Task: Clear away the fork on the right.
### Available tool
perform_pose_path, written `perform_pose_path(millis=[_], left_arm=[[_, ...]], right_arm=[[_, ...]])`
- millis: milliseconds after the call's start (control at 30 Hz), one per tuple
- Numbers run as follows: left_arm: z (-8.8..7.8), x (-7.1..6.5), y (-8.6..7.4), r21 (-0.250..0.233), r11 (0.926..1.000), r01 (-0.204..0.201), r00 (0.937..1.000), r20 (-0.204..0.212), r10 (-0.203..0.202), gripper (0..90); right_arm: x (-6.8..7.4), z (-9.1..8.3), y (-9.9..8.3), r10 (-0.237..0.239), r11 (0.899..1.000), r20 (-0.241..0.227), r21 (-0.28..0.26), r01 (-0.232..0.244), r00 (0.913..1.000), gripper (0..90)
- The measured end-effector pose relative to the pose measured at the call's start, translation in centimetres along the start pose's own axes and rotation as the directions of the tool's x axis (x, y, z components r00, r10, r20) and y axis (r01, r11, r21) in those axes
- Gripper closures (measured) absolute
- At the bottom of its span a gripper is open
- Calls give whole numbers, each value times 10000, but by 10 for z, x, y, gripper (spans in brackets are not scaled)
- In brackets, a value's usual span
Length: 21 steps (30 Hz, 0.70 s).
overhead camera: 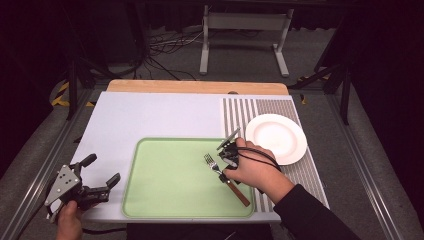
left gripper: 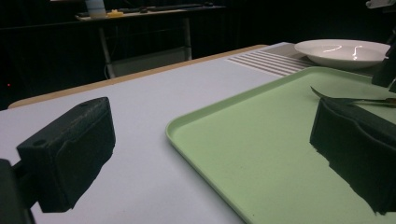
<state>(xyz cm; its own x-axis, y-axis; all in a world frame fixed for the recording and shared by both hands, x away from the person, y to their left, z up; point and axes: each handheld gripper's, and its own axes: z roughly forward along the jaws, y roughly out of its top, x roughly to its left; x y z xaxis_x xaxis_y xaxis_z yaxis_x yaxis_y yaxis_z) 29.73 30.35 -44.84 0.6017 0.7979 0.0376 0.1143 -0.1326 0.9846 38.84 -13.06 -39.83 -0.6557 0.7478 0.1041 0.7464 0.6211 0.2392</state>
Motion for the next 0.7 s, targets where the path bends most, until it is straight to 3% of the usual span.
perform_pose_path(millis=[67,100,167,267,333,400,600,700], left_arm=[[0,0,0,3,10000,-10,10000,3,10,7],[0,0,0,3,10000,-10,10000,3,10,7],[0,0,0,9,10000,-5,10000,5,5,7],[0,0,0,5,10000,-4,10000,2,4,7],[0,0,0,-4,10000,1,10000,4,-1,7],[0,0,0,-8,10000,8,10000,-2,-8,7],[0,0,0,-10,10000,16,10000,-1,-16,7],[0,0,0,-30,10000,14,10000,-13,-14,7]], right_arm=[[1,0,1,-471,9965,28,-690,471,9989,398],[1,0,1,-471,9965,28,-690,471,9989,398],[1,0,2,-959,9891,160,-1111,971,9953,372],[3,1,4,-1446,9790,80,-1441,1443,9895,515],[3,1,5,-1626,9736,-54,-1634,1595,9867,661],[4,2,6,-1706,9663,-230,-1997,1627,9851,749],[5,12,8,-2287,9482,-336,-2341,2148,9729,900],[5,15,8,-2370,9463,-313,-2335,2235,9710,900]])
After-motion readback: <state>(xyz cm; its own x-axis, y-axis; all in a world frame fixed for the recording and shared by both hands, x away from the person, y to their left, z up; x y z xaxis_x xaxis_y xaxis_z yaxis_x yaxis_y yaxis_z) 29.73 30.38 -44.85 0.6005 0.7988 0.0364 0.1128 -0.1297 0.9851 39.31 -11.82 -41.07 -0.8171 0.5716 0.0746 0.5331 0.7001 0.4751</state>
